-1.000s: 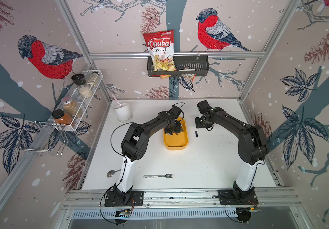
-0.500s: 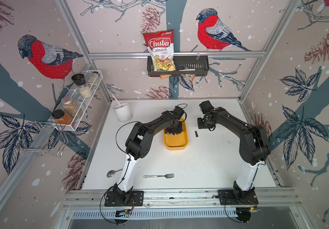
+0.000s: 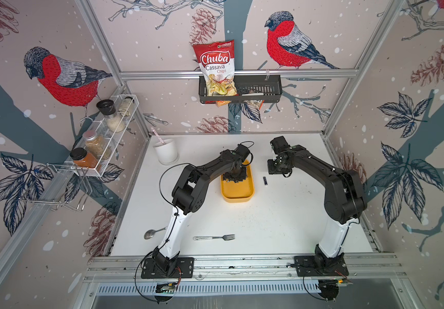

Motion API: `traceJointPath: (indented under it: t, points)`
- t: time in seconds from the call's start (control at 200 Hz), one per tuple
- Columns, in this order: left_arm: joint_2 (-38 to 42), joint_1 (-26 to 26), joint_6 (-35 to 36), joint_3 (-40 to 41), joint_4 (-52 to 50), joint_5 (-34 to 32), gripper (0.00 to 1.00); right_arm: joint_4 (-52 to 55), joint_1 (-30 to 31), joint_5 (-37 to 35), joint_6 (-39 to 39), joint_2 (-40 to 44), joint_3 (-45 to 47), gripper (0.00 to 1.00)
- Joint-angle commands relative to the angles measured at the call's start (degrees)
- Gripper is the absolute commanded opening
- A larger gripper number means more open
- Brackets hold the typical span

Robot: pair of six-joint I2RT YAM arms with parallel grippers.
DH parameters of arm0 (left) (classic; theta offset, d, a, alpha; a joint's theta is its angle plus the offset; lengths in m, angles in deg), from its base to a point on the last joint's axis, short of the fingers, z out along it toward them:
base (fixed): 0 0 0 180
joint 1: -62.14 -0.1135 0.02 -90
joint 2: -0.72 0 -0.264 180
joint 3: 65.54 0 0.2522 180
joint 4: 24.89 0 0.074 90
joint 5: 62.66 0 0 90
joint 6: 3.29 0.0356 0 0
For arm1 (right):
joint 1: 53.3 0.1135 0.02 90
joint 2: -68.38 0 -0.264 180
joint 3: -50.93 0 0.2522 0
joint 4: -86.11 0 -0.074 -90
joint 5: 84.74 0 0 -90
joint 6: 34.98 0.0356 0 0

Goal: Take the batteries out of the storage box
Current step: Pick up the battery from the storage box.

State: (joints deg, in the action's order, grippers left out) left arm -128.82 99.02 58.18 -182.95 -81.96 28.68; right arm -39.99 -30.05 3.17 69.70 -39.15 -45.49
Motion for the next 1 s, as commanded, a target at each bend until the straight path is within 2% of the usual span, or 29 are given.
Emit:
traceJointPath:
  t: [0.0, 0.42, 0.685, 0.996]
  points:
    - [-0.1, 0.2, 0.7, -0.1, -1.4, -0.5, 0.27, -0.2, 0.0, 0.5, -0.7, 0.4, -0.2, 0.50]
    - [0.2, 0.2, 1.1, 0.5, -1.2, -0.2, 0.15, -1.0, 0.4, 1.4, -0.1, 0.7, 0.3, 0.50]
    - [0.7, 0.1, 2.2, 0.1, -1.3, 0.6, 0.12, -1.2, 0.8, 1.8, 0.0, 2.0, 0.5, 0.50]
    - [1.1, 0.1, 2.2, 0.1, -0.2, 2.7, 0.11, 0.0, 1.8, 2.0, 1.0, -0.8, -3.1, 0.50]
